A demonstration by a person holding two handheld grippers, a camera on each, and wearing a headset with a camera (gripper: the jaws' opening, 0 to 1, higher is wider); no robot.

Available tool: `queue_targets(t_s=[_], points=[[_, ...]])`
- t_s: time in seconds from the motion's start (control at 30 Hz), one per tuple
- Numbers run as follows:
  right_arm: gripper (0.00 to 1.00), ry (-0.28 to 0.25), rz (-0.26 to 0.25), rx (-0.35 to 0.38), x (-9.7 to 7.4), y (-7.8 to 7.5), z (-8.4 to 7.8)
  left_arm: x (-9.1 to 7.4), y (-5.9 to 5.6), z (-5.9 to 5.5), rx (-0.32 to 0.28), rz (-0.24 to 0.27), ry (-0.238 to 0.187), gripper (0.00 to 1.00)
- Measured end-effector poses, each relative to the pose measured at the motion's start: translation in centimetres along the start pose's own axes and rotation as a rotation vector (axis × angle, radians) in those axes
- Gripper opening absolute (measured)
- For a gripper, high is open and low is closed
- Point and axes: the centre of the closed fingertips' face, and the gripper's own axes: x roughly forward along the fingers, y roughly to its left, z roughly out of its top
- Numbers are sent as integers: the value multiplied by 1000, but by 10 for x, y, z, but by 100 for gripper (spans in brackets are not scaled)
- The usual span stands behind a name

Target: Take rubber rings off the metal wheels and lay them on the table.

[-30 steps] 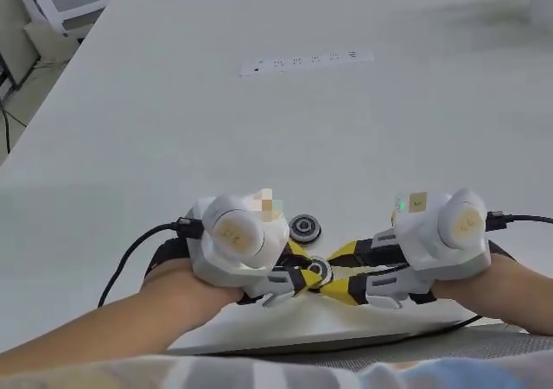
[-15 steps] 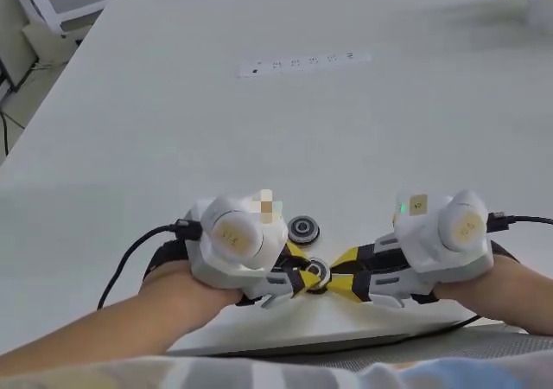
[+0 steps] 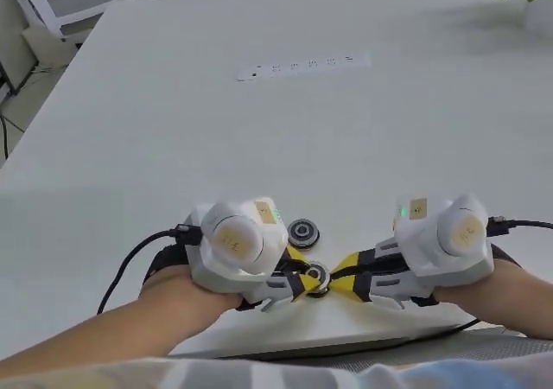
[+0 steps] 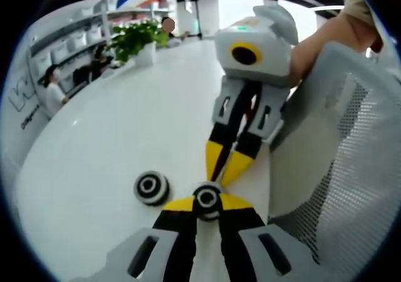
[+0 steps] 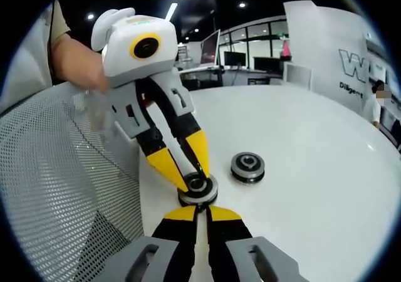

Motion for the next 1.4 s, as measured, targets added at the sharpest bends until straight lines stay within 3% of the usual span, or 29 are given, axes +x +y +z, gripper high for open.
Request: queue_targets(t_s=[0.5, 0.97, 1.23, 1.4], points=[[0, 14, -23, -35, 0, -3, -1, 0, 1, 0, 0, 3, 2, 13], [2, 31, -31, -121, 0, -1, 1, 0, 1, -1, 1, 7, 4, 13], [1, 30, -28, -78, 0, -2, -1, 0, 1, -1, 4, 9, 5, 13], [0, 27, -24, -1, 0, -3, -2, 0, 0, 0, 6, 10, 6, 13]])
